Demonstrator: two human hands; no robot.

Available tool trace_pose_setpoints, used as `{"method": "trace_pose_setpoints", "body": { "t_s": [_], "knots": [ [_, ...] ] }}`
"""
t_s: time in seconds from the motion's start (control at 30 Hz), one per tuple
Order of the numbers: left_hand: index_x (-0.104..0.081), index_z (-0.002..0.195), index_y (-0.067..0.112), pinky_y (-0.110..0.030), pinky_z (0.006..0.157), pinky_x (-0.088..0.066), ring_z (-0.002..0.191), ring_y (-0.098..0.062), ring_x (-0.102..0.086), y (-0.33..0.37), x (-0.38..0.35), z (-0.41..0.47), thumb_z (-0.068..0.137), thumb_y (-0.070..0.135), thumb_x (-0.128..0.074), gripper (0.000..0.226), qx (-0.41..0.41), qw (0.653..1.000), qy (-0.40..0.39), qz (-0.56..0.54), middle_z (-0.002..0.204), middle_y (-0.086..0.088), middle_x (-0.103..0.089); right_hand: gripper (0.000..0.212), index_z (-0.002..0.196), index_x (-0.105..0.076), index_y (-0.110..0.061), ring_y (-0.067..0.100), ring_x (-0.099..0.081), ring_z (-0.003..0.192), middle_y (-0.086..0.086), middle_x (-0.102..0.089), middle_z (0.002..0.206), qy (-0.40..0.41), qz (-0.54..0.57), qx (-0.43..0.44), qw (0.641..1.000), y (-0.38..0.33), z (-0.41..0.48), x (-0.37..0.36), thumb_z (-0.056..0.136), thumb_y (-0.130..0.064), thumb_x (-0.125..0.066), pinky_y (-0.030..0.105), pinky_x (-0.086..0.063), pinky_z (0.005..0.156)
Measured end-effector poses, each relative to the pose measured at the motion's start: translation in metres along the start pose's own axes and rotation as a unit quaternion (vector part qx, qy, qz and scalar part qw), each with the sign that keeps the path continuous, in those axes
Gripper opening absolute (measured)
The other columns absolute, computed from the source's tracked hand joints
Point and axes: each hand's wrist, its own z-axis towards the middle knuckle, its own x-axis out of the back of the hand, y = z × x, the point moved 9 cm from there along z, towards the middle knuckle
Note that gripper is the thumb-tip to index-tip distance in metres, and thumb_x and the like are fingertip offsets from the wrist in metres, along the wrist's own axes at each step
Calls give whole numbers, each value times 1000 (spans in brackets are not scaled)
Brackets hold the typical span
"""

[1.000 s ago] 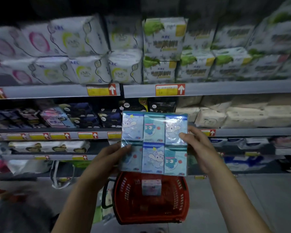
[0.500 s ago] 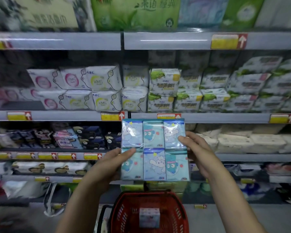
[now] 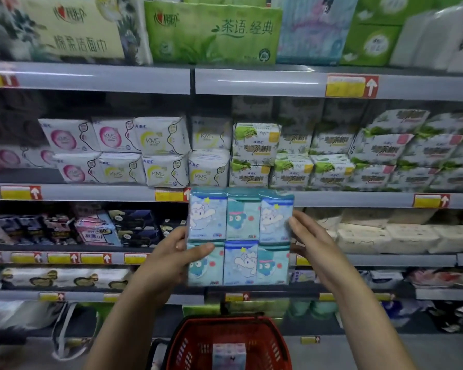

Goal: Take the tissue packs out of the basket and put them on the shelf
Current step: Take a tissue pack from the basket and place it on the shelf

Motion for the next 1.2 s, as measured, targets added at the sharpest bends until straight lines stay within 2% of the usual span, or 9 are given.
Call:
{"method": "trace_pose_setpoints", "body": {
  "t_s": [0.13, 0.3, 0.43, 0.57, 0.67, 0.77, 0.97, 1.07, 1.2],
  "knots": [
    [-57, 106, 12, -33, 61, -59, 86, -23, -73, 25, -1, 3, 77, -3, -70, 34, -81, 994, 36, 61, 102, -7, -73, 84, 136, -47, -32, 14, -52, 123, -4, -55, 136, -7, 51, -51, 997, 19, -7, 16, 66, -79, -54, 42, -41, 104],
    [-57, 105, 17, -20, 69, -55, 92, -4, -66, 69, -20, -2, 73, -8, -73, 44, -220, 962, 14, 164, 103, 10, -68, 90, 126, -51, -9, 38, -61, 109, 19, -61, 125, -29, 217, -220, 951, 60, -17, 21, 69, -78, -39, 56, -50, 89],
    [-57, 104, 28, -12, 79, -50, 97, 4, -61, 92, -38, -7, 69, -6, -76, 52, -299, 921, -21, 249, 104, 23, -64, 82, 124, -52, -3, 41, -65, 102, 29, -62, 119, -99, 285, -253, 919, 59, -24, 2, 84, -69, -23, 51, -57, 76],
    [-59, 105, 41, -20, 90, -50, 113, 0, -55, 103, -50, -10, 65, 33, -72, 42, -332, 890, -85, 302, 118, 19, -59, 73, 128, -59, -11, 44, -62, 107, 27, -55, 130, -206, 364, -204, 885, 36, -29, -13, 77, -63, -58, 55, -55, 79],
    [-51, 114, 54, -13, 97, -41, 125, 11, -39, 102, -65, -11, 67, 48, -63, 48, -348, 832, -120, 416, 128, 31, -49, 74, 123, -62, -12, 42, -63, 103, 25, -53, 131, -212, 335, -215, 893, 41, -32, -15, 65, -56, -75, 54, -57, 70],
    [-39, 121, 67, -25, 111, -21, 138, 9, -20, 100, -69, -7, 71, 52, -63, 57, -373, 785, -94, 485, 140, 42, -29, 74, 115, -67, -5, 41, -66, 94, 28, -60, 119, -179, 325, -208, 905, 46, -30, -15, 50, -32, -93, 54, -58, 67],
    [-28, 128, 61, 4, 81, -34, 120, 21, -29, 86, -42, 3, 87, 11, -66, 74, -311, 870, -8, 382, 147, 28, -26, 75, 100, -74, -6, 33, -70, 87, 23, -68, 110, -102, 318, -143, 931, 27, -24, -10, 33, -31, -97, 42, -59, 61],
    [-39, 133, 38, -22, 103, -39, 127, -2, -40, 71, -16, 12, 91, 7, -60, 56, -225, 946, 35, 231, 139, 16, -42, 80, 107, -69, -3, 30, -70, 90, 22, -67, 112, -50, 289, -99, 951, 15, -22, -3, 37, -34, -96, 38, -59, 63],
    [-61, 117, 16, -42, 88, -53, 103, -22, -69, 38, -4, 16, 99, 18, -47, 23, -84, 995, 36, 26, 113, -6, -71, 89, 117, -60, -5, 21, -71, 87, 12, -72, 103, 5, 228, -47, 972, -2, -24, 1, 41, -41, -92, 31, -58, 61]
  ]
}}
